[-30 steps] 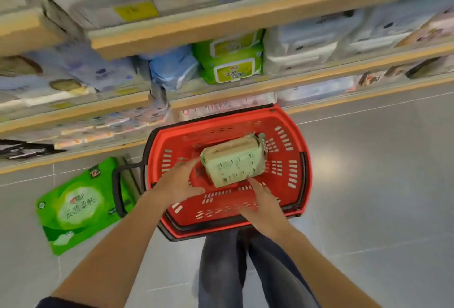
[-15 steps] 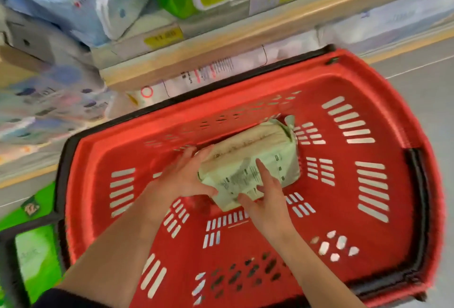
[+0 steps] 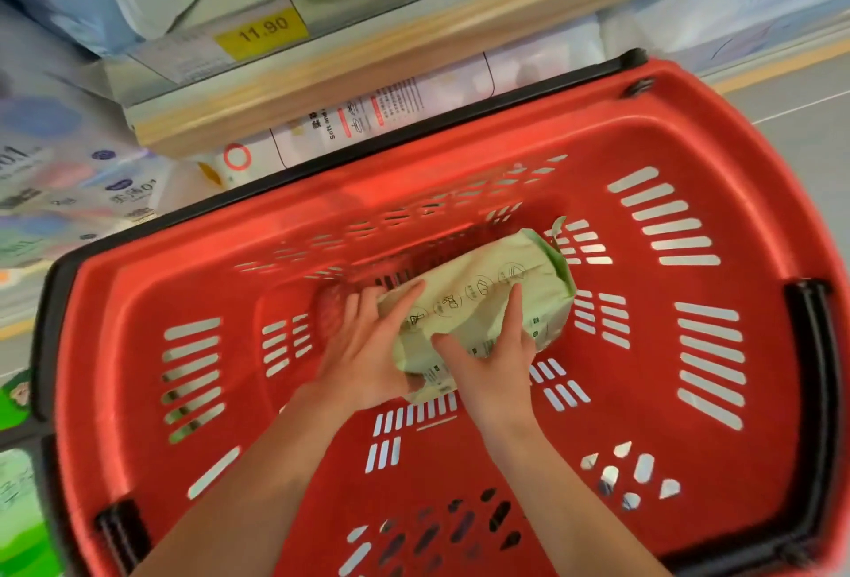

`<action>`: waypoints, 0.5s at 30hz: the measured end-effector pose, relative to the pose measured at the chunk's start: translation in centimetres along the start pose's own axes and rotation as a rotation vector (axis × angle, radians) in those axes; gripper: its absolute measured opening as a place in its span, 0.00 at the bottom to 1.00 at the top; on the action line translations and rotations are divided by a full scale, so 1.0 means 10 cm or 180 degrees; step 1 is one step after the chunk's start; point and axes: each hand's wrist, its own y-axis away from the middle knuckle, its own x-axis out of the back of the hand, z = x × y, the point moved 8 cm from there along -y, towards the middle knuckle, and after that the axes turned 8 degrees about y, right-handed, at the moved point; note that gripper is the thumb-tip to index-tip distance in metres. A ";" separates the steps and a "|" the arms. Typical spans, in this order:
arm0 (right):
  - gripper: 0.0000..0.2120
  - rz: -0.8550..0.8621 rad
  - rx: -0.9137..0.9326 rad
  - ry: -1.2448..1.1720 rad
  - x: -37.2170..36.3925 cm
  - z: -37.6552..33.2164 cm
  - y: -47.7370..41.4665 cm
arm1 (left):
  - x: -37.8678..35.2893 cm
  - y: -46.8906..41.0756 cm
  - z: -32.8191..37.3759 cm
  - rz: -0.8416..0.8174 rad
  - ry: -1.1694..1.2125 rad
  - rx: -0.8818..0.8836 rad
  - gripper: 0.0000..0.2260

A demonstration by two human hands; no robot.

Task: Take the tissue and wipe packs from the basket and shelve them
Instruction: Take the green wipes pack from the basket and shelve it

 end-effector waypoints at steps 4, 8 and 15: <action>0.48 0.0274 -0.0590 -0.0282 0.02 0.08 -0.04 | -0.13 0.29 0.24 0.0442 -0.0242 -0.0172 0.53; 0.53 0.0676 -0.1284 -0.0248 0.10 0.21 -0.12 | -0.22 0.49 0.46 0.1043 -0.0440 -0.0296 0.47; 0.54 0.1154 -0.1562 -0.0116 0.19 0.33 -0.19 | -0.28 0.58 0.72 0.1592 -0.0466 -0.0533 0.35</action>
